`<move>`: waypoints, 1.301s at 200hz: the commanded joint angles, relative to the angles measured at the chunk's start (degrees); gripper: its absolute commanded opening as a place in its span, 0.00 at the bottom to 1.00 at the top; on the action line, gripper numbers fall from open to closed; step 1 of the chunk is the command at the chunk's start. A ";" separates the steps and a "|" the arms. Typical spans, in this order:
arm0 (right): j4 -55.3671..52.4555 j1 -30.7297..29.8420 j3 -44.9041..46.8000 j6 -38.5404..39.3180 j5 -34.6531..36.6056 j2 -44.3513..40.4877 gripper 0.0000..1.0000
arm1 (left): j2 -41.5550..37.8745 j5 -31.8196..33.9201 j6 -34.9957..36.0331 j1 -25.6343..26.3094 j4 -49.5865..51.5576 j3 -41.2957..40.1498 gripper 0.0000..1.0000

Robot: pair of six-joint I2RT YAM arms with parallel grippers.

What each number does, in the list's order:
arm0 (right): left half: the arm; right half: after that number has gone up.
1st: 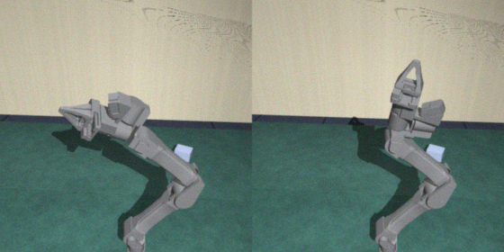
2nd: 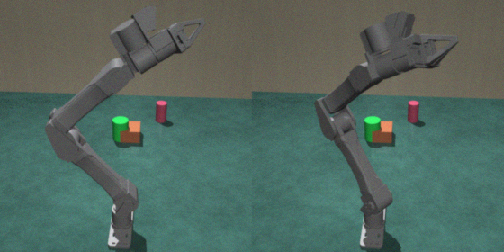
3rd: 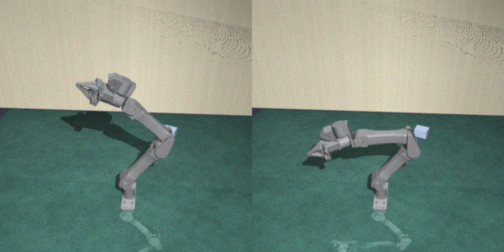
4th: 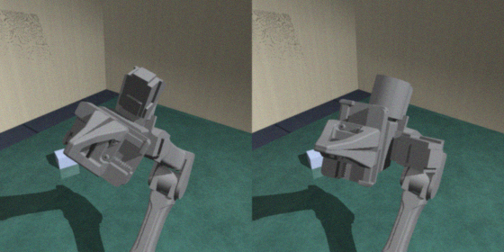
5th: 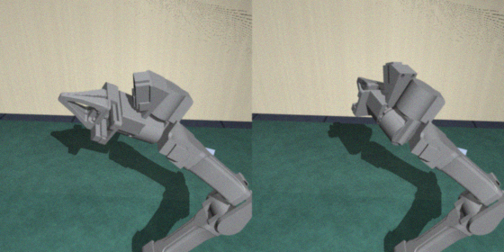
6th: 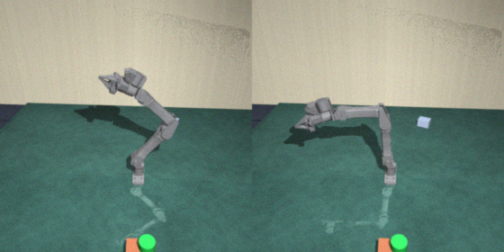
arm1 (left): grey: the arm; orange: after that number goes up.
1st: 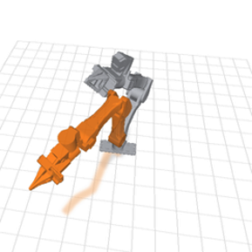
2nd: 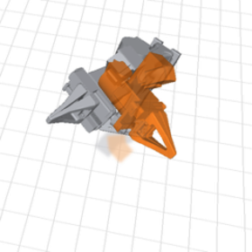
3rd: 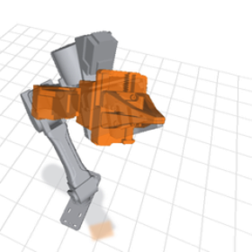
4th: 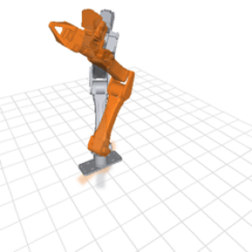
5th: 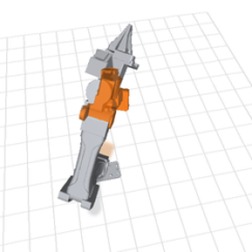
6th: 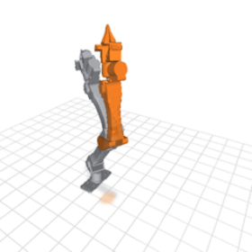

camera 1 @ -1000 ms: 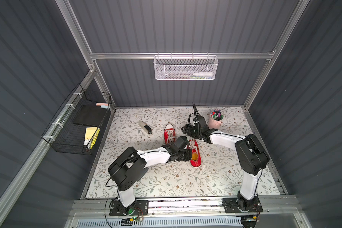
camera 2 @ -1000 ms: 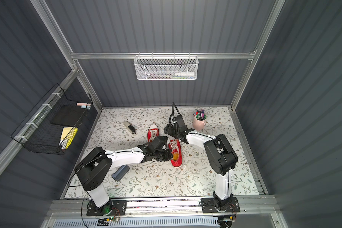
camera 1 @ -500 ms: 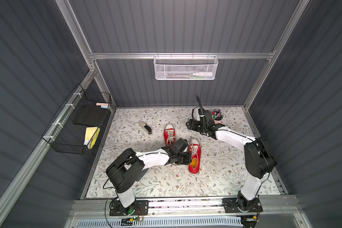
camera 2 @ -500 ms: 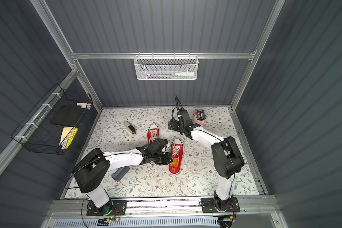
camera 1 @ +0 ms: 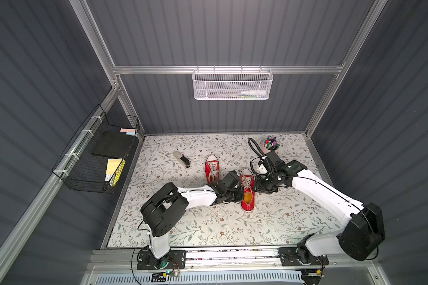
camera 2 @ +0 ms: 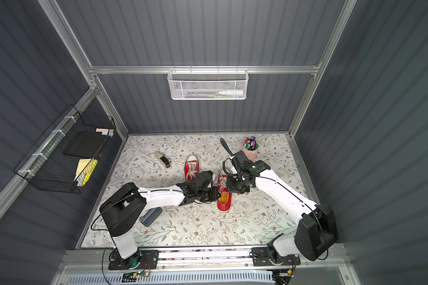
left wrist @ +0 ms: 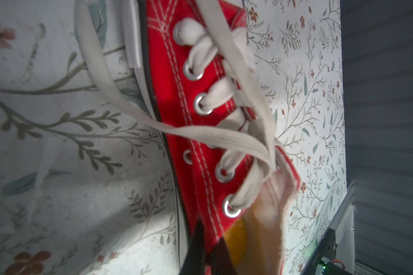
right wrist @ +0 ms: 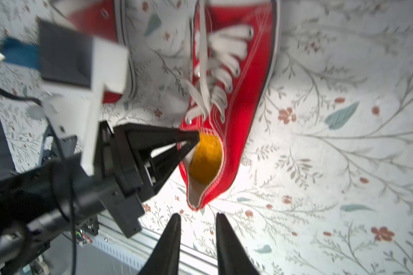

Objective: Remove the insole from the shoe

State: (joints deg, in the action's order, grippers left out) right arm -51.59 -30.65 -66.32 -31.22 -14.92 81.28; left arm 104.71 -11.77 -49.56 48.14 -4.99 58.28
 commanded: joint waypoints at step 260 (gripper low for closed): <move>6.79 -3.01 -0.88 -3.64 5.62 27.77 0.00 | -6.55 11.57 -4.67 -0.15 -4.20 -4.05 0.36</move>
State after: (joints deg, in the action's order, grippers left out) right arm -46.96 -33.21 -69.21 -34.46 -9.26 106.45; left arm 103.22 -7.35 -55.90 48.56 -9.91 56.03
